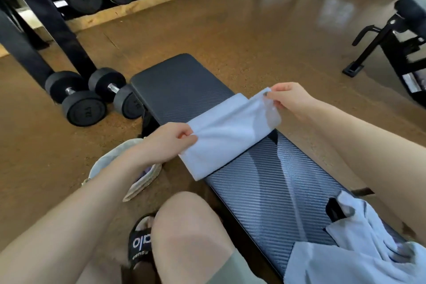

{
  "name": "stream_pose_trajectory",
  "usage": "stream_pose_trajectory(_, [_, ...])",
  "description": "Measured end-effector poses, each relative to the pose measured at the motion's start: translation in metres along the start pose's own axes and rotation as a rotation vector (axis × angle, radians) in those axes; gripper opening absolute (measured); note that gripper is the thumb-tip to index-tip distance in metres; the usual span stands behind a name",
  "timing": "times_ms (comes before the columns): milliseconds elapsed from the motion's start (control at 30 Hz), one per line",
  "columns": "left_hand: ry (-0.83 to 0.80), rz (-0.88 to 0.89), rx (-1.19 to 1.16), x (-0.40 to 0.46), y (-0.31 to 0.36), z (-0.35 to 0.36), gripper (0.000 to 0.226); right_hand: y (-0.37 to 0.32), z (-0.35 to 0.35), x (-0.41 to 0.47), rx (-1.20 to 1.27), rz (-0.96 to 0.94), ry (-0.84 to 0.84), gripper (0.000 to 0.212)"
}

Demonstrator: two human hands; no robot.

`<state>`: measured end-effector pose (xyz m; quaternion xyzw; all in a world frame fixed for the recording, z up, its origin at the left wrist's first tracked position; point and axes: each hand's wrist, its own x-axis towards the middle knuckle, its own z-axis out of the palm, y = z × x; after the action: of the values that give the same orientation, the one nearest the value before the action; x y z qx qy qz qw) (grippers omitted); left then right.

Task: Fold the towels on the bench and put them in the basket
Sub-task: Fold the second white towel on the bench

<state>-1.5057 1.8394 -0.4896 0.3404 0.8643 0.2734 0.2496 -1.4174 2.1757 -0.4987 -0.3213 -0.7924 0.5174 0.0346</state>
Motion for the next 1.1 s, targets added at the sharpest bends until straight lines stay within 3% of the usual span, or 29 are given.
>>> stream_pose_trajectory(233, [0.101, -0.117, -0.201, 0.036, -0.055, 0.009, 0.025, -0.008, 0.045, 0.068, -0.231, -0.025, -0.01, 0.026])
stream_pose_trajectory(367, [0.117, -0.134, -0.165, 0.053, -0.072, 0.009, 0.029, 0.001, 0.064, 0.086, -0.344, -0.035, 0.027, 0.019])
stream_pose_trajectory(600, [0.052, -0.166, -0.132, 0.059, -0.087, 0.013, 0.026, 0.019, 0.08, 0.084, -0.434, -0.096, 0.062, 0.024])
stream_pose_trajectory(967, [0.097, -0.113, -0.148, 0.055, -0.092, 0.004, 0.028, 0.021, 0.089, 0.081, -0.588, -0.156, 0.158, 0.031])
stream_pose_trajectory(1100, [0.121, -0.12, -0.054, 0.058, -0.091, 0.006, 0.028, 0.025, 0.094, 0.085, -0.655, -0.183, 0.148, 0.028])
